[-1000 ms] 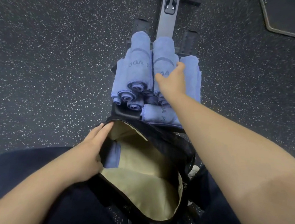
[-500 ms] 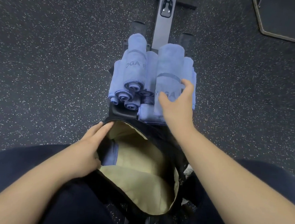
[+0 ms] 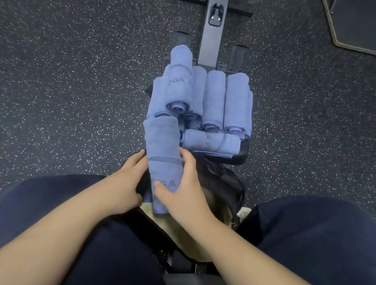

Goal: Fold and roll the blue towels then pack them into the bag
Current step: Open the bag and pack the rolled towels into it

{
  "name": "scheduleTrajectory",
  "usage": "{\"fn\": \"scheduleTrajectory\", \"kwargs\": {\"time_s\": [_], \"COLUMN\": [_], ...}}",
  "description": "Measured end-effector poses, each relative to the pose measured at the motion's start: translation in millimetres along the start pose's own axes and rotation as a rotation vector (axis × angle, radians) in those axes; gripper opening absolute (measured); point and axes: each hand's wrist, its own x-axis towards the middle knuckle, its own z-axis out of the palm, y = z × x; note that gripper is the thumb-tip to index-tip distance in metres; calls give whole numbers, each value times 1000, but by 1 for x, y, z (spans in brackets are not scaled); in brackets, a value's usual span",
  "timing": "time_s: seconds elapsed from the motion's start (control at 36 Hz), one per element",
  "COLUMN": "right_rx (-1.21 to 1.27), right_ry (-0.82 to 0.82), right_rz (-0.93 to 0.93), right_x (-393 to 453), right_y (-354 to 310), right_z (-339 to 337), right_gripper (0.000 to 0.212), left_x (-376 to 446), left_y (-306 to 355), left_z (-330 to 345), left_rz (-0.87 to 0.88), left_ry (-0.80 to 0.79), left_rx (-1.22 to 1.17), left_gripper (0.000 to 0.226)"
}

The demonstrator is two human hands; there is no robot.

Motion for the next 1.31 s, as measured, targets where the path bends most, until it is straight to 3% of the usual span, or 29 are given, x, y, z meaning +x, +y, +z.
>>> {"fn": "scheduleTrajectory", "kwargs": {"time_s": [0.17,0.31,0.44,0.53,0.75,0.86,0.94,1.11,1.22,1.31], "right_rx": [35,17,-250,-469,-791,-829,-865,-835,-896,-927], "right_ry": [-26,23,-16,-68,-156,-9,95,19,-42,-152], "right_rz": [-25,-80,-222,-261,-125,-123,-77,35,-52,-12], "right_x": [7,5,-13,-24,-32,-21,-7,-1,-14,-17], "right_y": [5,15,28,48,78,79,78,71,79,83], "right_z": [-4,-11,-17,-17,-12,-15,-24,-23,-4,4], "right_gripper": [63,65,81,73,76,96,98,83,92,82], "left_x": [0,0,2,2,4,2,2,1,-1,-3], "left_y": [0,4,4,3,2,1,1,5,9,13], "left_z": [2,2,1,0,-1,0,0,-2,-5,-6], "left_rz": [18,-8,-43,-58,-72,-68,-58,-37,-30,-22], "left_ry": [-11,-25,-18,-7,-23,-34,-57,-62,-38,-32], "left_rx": [-11,9,-18,-42,-24,6,12,5,20,19], "left_gripper": [103,109,112,112,113,115,115,114,116,116]}}
